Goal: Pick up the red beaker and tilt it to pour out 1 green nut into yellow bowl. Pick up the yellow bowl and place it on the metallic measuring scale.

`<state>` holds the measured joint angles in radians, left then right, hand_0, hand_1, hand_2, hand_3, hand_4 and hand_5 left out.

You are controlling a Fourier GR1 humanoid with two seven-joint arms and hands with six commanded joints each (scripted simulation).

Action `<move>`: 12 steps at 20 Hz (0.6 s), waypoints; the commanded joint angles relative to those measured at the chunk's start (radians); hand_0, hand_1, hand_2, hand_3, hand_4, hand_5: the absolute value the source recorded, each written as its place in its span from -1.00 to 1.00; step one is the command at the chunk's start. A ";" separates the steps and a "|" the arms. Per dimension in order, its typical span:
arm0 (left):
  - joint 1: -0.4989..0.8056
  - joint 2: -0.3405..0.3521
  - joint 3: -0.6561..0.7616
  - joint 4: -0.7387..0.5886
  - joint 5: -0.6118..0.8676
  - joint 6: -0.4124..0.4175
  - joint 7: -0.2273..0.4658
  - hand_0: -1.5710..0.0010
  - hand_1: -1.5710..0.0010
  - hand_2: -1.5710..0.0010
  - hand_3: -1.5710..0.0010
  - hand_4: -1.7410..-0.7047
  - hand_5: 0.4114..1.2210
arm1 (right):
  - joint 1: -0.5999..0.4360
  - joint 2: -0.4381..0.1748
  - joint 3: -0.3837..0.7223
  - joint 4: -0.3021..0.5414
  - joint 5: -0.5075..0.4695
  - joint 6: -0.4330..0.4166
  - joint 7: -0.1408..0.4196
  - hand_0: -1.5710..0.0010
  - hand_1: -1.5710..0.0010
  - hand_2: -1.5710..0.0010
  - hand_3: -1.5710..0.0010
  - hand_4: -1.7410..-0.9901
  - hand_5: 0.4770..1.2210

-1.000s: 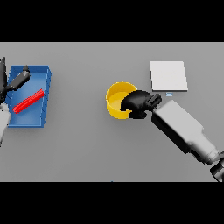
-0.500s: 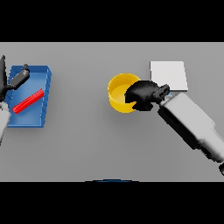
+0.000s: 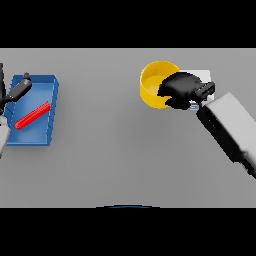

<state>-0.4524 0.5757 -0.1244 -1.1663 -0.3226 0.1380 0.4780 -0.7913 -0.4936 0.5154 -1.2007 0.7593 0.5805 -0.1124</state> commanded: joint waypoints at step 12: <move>0.021 0.005 0.003 -0.037 0.008 -0.012 0.019 1.00 1.00 1.00 1.00 0.96 -0.33 | -0.069 -0.059 -0.087 0.372 0.036 -0.221 -0.079 -1.00 -1.00 -0.88 -0.57 -1.00 1.00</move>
<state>-0.4313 0.5808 -0.1211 -1.2033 -0.3144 0.1260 0.4969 -0.8596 -0.5526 0.4289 -0.8287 0.7960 0.3600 -0.1870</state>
